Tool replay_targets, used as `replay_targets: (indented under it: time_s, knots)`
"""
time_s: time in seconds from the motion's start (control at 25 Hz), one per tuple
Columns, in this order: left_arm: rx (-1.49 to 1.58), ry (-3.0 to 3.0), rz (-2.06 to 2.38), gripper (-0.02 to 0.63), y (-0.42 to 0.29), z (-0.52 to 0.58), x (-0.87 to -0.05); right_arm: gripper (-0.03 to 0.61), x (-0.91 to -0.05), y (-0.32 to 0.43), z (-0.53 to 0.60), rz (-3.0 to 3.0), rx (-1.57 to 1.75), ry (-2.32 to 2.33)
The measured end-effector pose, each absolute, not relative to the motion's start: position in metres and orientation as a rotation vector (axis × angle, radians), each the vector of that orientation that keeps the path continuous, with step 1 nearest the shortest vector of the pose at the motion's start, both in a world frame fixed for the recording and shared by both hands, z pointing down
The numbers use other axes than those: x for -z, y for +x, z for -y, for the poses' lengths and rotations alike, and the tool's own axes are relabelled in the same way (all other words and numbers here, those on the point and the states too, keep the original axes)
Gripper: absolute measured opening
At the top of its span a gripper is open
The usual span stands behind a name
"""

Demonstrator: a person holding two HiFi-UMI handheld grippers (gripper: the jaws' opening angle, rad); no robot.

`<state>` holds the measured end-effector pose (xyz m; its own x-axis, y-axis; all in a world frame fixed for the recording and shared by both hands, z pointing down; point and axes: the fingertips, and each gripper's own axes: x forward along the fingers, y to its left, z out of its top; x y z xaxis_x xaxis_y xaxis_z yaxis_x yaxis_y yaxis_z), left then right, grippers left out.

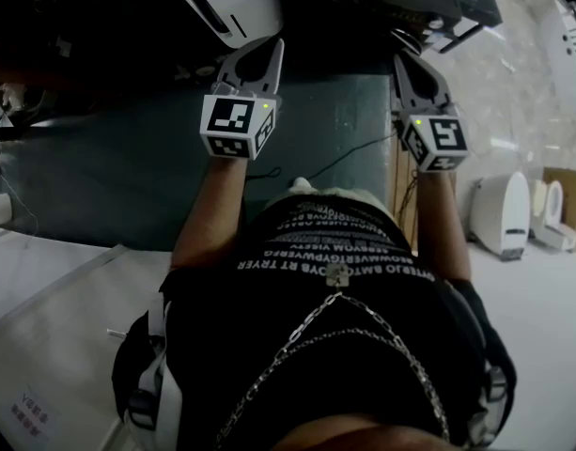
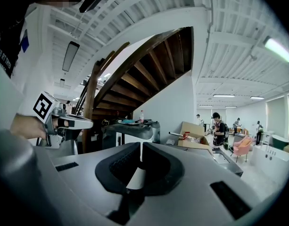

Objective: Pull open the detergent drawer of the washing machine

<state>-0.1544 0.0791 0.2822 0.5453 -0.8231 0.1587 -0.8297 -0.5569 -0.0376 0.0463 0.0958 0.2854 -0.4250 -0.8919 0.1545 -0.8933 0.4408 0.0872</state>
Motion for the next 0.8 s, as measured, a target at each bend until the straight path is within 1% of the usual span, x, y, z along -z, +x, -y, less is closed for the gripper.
replay_targets:
  time_s: [0.36,0.8]
  knots:
    - [-0.213,2.747,1.422,0.005,-0.163,-0.086,-0.283,0.015,-0.281,0.051,-0.113,2.452,-0.004,1.623]
    - [-0.265,2.710,1.433,0.005,-0.165,-0.080,-0.299,0.015,-0.296,0.047,-0.102,2.484,-0.063,1.570]
